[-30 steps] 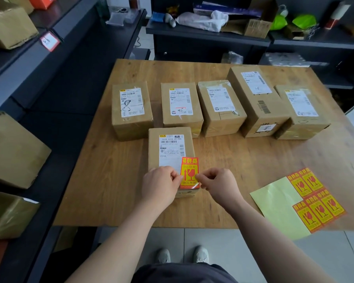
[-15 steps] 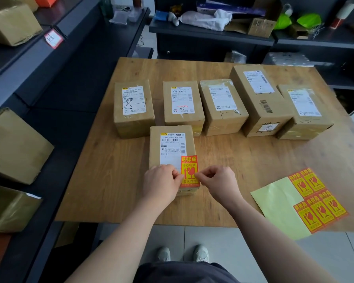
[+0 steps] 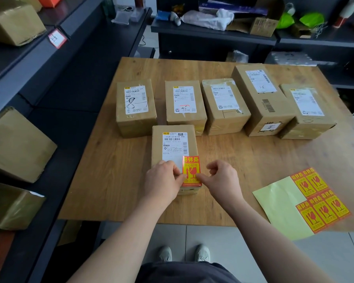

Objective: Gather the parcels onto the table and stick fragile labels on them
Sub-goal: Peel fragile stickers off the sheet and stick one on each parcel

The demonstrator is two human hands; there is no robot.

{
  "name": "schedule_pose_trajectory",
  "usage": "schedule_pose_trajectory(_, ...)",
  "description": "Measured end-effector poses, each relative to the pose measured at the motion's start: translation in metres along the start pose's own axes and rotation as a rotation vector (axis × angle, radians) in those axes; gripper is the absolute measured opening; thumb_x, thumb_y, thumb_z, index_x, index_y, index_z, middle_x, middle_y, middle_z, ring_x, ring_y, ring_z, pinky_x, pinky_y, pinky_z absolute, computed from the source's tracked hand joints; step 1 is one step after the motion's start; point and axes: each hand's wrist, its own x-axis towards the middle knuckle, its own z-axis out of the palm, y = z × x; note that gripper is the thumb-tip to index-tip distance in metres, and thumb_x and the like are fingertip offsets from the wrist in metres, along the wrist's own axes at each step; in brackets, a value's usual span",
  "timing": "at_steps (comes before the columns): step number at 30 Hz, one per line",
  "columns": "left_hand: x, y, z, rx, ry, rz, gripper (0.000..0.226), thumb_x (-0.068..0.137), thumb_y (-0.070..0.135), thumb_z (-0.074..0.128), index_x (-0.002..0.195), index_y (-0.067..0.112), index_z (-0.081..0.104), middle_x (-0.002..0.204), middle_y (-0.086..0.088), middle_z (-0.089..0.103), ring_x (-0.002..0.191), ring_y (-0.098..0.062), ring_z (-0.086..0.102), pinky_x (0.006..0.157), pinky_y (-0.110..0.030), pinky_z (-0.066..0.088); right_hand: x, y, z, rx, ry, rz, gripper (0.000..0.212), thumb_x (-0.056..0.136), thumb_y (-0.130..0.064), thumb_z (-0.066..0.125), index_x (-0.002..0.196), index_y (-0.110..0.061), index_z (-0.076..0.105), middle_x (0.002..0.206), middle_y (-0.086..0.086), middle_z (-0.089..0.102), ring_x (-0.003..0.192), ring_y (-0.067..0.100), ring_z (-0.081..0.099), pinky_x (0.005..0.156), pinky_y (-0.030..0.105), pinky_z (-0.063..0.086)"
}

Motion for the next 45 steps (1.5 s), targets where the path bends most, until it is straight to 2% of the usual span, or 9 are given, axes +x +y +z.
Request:
schedule_pose_trajectory(5, -0.004, -0.005, 0.005, 0.025, 0.058, 0.136, 0.026, 0.085, 0.037, 0.065, 0.107, 0.028, 0.054, 0.119, 0.005, 0.057, 0.103, -0.014, 0.057, 0.082, -0.028, 0.052, 0.000, 0.001, 0.003, -0.084, -0.008, -0.210, 0.015, 0.083, -0.030, 0.071, 0.095, -0.024, 0.066, 0.095, -0.006, 0.055, 0.078, 0.006, 0.054, 0.064, 0.018, 0.047)
schedule_pose_trajectory(11, -0.009, -0.009, 0.013, 0.062, 0.173, 0.269, 0.040, 0.081, 0.020, 0.072, 0.119, 0.025, 0.060, 0.116, -0.005, 0.053, 0.109, -0.023, 0.054, 0.081, -0.034, 0.051, 0.000, 0.023, 0.009, -0.252, 0.018, -0.488, 0.029, 0.090, -0.031, 0.061, 0.117, -0.024, 0.068, 0.093, 0.003, 0.049, 0.075, 0.017, 0.052, 0.060, 0.034, 0.053)
schedule_pose_trajectory(16, -0.008, -0.013, 0.013, 0.236, 0.133, 0.313, 0.039, 0.088, 0.029, 0.063, 0.126, 0.032, 0.059, 0.119, -0.005, 0.050, 0.108, -0.023, 0.048, 0.086, -0.037, 0.046, 0.004, 0.026, 0.004, -0.433, -0.040, -0.511, 0.046, 0.095, -0.048, 0.034, 0.134, -0.034, 0.053, 0.102, 0.003, 0.047, 0.083, 0.016, 0.049, 0.070, 0.035, 0.051)
schedule_pose_trajectory(23, -0.006, -0.020, 0.008, 0.359, 0.040, 0.233, 0.051, 0.096, 0.051, 0.033, 0.146, 0.040, 0.027, 0.137, -0.001, 0.034, 0.120, -0.019, 0.034, 0.099, -0.035, 0.031, 0.008, 0.029, 0.002, -0.510, -0.168, -0.360, 0.060, 0.094, -0.061, 0.020, 0.149, -0.041, 0.015, 0.127, -0.001, 0.034, 0.111, 0.012, 0.042, 0.093, 0.030, 0.040)
schedule_pose_trajectory(27, 0.001, -0.020, 0.002, 0.426, -0.052, 0.254, 0.054, 0.097, 0.053, 0.025, 0.148, 0.044, 0.011, 0.154, -0.002, 0.009, 0.140, -0.025, 0.009, 0.113, -0.046, 0.010, 0.008, 0.029, 0.006, -0.430, -0.178, -0.327, 0.060, 0.095, -0.060, 0.021, 0.151, -0.040, 0.009, 0.143, 0.000, 0.024, 0.126, 0.015, 0.035, 0.103, 0.034, 0.033)
schedule_pose_trajectory(31, 0.008, -0.028, 0.002, 0.417, -0.142, 0.272, 0.054, 0.097, 0.055, 0.020, 0.147, 0.047, 0.002, 0.157, 0.003, -0.006, 0.144, -0.025, -0.010, 0.116, -0.051, -0.001, 0.007, 0.024, 0.008, -0.494, -0.243, -0.378, 0.056, 0.097, -0.056, 0.013, 0.148, -0.045, -0.004, 0.157, -0.002, 0.007, 0.140, 0.022, 0.022, 0.112, 0.040, 0.023)
schedule_pose_trajectory(37, 0.009, -0.041, -0.005, 0.198, -0.212, 0.275, 0.073, 0.095, 0.054, 0.033, 0.151, 0.025, -0.003, 0.158, 0.011, -0.014, 0.143, -0.008, -0.021, 0.120, -0.040, 0.002, 0.003, 0.014, 0.008, -0.458, -0.195, -0.440, 0.058, 0.100, -0.049, 0.013, 0.152, -0.028, -0.003, 0.159, -0.007, -0.012, 0.145, 0.012, -0.020, 0.119, 0.035, -0.007)
schedule_pose_trajectory(41, 0.008, -0.043, -0.005, 0.185, -0.226, 0.285, 0.073, 0.098, 0.049, 0.032, 0.151, 0.020, -0.009, 0.157, 0.010, -0.019, 0.141, -0.005, -0.025, 0.118, -0.035, -0.003, 0.004, 0.007, 0.020, -0.568, -0.310, -0.671, 0.059, 0.100, -0.044, 0.012, 0.152, -0.019, -0.002, 0.159, -0.003, -0.009, 0.144, 0.009, -0.019, 0.121, 0.035, -0.003)
schedule_pose_trajectory(45, 0.007, -0.041, -0.007, 0.212, -0.240, 0.278, 0.072, 0.098, 0.051, 0.028, 0.150, 0.021, -0.012, 0.156, 0.010, -0.022, 0.139, -0.005, -0.028, 0.117, -0.033, -0.008, 0.010, 0.018, 0.014, -0.578, -0.309, -0.572, 0.062, 0.099, -0.049, 0.007, 0.151, -0.020, -0.008, 0.159, -0.003, -0.012, 0.144, 0.009, -0.018, 0.120, 0.032, -0.006)
